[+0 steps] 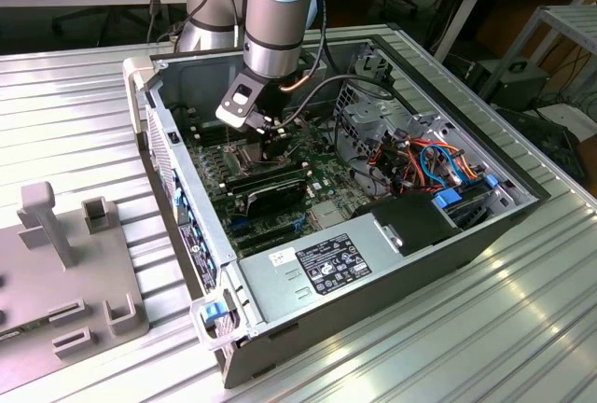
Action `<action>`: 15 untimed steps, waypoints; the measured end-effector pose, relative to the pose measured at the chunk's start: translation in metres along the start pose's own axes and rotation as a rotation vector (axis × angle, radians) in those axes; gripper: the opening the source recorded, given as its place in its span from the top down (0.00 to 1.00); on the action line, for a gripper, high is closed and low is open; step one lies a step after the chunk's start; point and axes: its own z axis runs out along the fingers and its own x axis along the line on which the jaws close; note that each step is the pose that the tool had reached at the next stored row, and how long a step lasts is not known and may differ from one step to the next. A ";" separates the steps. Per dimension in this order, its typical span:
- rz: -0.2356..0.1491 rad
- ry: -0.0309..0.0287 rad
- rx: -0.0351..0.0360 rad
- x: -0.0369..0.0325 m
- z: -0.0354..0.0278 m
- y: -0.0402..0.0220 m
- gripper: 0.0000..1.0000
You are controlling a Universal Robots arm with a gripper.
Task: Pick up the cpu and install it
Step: 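Place the cpu into insertion slot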
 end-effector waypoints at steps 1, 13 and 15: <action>0.000 0.0001 -0.0001 0.0000 0.0000 0.0000 0.45; 0.000 0.0003 -0.0002 0.0001 0.0003 0.0000 0.38; 0.000 0.0001 -0.0001 0.0000 0.0002 0.0000 0.38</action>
